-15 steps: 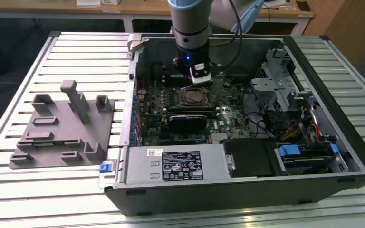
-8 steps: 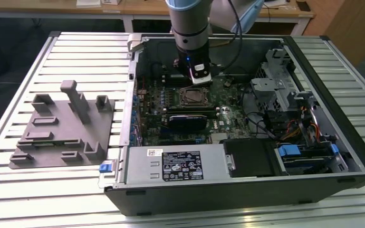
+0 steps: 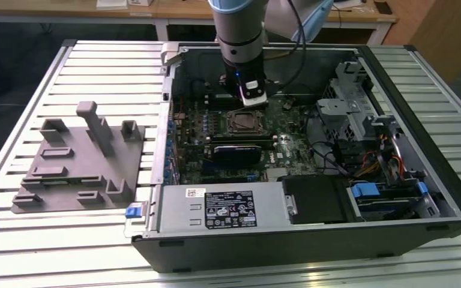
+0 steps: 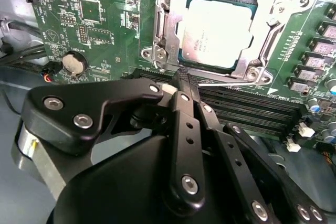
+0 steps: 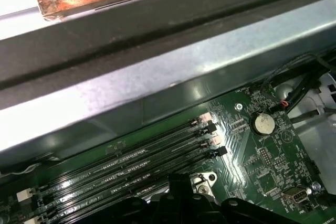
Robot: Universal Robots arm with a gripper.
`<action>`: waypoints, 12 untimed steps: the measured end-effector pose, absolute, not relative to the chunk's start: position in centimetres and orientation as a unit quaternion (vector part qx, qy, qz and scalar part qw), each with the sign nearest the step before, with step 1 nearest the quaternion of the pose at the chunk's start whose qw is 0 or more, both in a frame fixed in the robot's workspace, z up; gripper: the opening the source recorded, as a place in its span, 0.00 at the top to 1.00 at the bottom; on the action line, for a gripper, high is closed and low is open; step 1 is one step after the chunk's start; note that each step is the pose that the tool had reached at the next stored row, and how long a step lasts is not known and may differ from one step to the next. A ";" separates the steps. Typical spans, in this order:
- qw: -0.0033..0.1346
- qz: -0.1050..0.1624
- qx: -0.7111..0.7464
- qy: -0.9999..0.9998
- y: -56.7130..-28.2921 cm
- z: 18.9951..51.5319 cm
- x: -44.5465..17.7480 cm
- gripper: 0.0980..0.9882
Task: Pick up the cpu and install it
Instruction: 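Install the first cpu locking lever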
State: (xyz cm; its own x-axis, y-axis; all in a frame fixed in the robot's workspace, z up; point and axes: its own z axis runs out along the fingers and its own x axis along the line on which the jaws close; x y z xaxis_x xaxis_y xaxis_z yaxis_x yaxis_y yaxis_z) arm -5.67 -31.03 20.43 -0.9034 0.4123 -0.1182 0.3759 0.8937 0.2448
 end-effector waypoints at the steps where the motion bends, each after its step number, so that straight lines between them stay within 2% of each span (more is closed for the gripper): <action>1: 0.084 0.108 0.203 0.970 -31.0 20.4 -5.7 0.99; 5: 0.090 0.101 0.201 0.970 -30.2 20.4 -6.1 0.99; 12: 0.090 0.099 0.196 0.971 -30.1 20.4 -6.1 0.99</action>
State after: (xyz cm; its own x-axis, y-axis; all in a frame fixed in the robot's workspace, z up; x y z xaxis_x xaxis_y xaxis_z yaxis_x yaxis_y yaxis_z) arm -6.12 -30.14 20.37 -0.9069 0.3987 -0.1360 0.3629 0.9034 0.2282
